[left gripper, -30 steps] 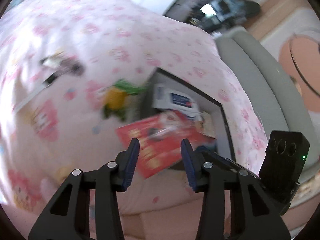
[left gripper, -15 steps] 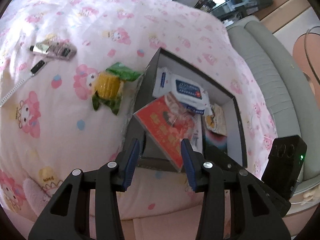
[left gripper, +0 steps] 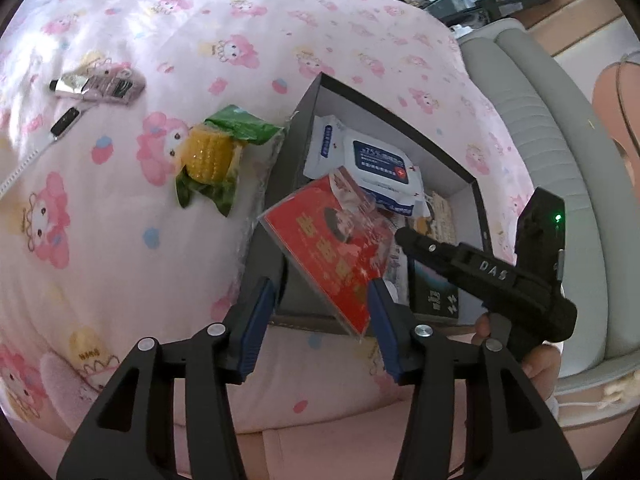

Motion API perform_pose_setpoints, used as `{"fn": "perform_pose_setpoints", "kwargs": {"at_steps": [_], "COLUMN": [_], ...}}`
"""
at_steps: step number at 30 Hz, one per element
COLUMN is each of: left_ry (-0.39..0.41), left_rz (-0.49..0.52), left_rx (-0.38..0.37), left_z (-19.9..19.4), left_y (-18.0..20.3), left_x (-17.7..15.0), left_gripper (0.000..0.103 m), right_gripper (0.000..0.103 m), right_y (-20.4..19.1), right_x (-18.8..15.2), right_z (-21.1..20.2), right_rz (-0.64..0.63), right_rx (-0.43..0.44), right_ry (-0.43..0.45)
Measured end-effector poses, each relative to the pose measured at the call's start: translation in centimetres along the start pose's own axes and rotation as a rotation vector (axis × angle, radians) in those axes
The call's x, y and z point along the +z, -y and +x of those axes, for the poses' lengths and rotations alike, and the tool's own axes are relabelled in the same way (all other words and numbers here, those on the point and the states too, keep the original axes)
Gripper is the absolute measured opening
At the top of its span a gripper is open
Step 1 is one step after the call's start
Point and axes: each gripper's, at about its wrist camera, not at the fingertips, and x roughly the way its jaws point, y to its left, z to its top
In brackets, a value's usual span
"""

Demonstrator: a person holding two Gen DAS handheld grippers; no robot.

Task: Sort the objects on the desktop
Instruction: 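Lower the red envelope upright into the box beside the wipes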

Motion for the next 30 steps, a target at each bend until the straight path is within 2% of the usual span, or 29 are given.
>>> {"fn": "perform_pose_setpoints", "kwargs": {"at_steps": [4,7,9,12,15,18,20,23,26,29,30], "left_ry": [0.017,0.007,-0.009,-0.024,-0.037,-0.044,-0.043,-0.043,-0.039,-0.038,-0.038], "left_rz": [0.001,0.02,0.016,0.024,0.029,0.01,0.005,0.017,0.032,0.031,0.026], "left_rx": [-0.048,-0.044,-0.043,-0.05,-0.028,-0.012,0.005,0.036,0.041,0.039,0.039], "left_z": [-0.5,0.0,0.6,1.5,2.3,3.0,3.5,4.2,4.5,4.8,4.8], "left_y": [0.2,0.6,0.8,1.5,1.8,1.7,1.6,1.8,2.2,2.2,2.1], "left_x": [0.0,-0.1,-0.1,-0.1,0.1,0.5,0.7,1.2,1.6,1.7,1.7], "left_gripper": [0.048,0.048,0.047,0.046,0.041,0.037,0.026,0.017,0.012,0.012,0.012], "right_gripper": [0.031,0.031,0.031,0.006,0.003,0.003,0.003,0.003,0.003,0.01,0.02], "right_y": [0.0,-0.4,-0.6,-1.8,-2.7,-3.0,-2.6,-1.3,-0.6,-0.3,-0.3], "right_x": [-0.4,-0.9,-1.1,-1.8,-2.4,-2.9,-3.0,-2.9,-2.9,-2.9,-2.9], "right_z": [1.4,2.2,2.1,1.2,0.0,-1.1,-0.9,-0.4,-0.3,0.2,0.6], "right_rz": [0.021,0.019,0.004,-0.07,-0.102,-0.115,-0.097,-0.019,0.012,0.03,0.04], "right_rx": [0.033,0.099,0.1,0.038,0.078,0.09,0.081,0.11,0.109,0.096,0.09], "right_ry": [-0.039,-0.048,-0.02,0.044,0.1,0.135,0.122,0.08,0.062,0.033,0.019]}}
